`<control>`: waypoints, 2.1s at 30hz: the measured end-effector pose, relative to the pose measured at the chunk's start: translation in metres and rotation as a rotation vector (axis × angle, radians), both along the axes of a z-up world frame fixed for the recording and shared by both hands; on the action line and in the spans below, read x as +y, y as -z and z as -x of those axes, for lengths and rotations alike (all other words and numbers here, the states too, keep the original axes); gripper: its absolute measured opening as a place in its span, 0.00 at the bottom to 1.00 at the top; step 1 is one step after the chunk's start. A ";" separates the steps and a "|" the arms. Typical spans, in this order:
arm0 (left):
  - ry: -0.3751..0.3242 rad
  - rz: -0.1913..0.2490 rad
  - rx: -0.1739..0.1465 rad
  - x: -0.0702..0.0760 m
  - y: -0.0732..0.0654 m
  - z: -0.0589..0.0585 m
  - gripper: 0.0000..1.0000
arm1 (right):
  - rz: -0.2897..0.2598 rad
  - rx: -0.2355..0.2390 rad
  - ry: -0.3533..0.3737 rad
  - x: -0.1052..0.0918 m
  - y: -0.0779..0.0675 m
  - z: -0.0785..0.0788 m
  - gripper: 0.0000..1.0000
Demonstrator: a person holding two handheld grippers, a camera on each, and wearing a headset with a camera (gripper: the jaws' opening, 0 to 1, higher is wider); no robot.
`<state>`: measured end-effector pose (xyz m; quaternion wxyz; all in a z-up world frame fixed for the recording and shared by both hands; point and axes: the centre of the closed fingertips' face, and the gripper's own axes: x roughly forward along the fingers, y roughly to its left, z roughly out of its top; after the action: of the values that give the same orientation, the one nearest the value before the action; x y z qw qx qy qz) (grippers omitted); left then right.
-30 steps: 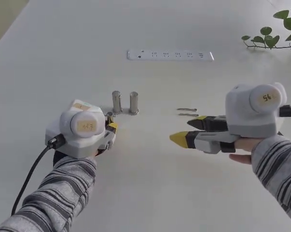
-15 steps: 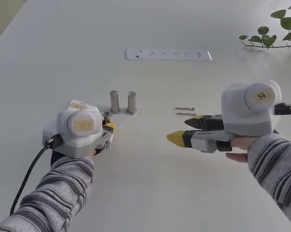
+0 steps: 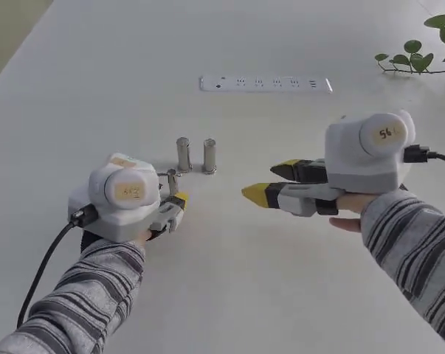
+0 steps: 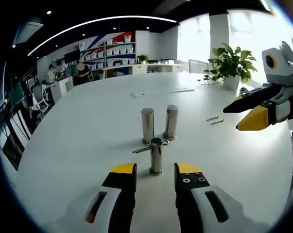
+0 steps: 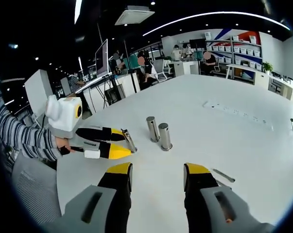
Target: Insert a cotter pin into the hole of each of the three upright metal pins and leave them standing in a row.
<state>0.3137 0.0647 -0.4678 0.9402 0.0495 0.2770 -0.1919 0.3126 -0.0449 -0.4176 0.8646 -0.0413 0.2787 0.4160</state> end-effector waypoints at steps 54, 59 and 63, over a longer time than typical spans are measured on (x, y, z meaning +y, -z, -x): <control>0.029 0.113 -0.062 0.011 -0.047 0.031 0.81 | 0.022 -0.082 0.039 0.063 0.038 -0.074 0.08; 0.050 0.094 -0.085 0.012 -0.051 0.034 0.83 | 0.027 -0.109 0.056 0.058 0.028 -0.068 0.08; 0.050 0.109 -0.083 0.011 -0.053 0.036 0.85 | 0.039 -0.125 0.056 0.052 0.020 -0.060 0.08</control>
<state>0.2778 0.0756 -0.4143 0.9471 0.0129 0.2255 -0.2278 0.3721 0.0075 -0.4379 0.8907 -0.0762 0.2332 0.3827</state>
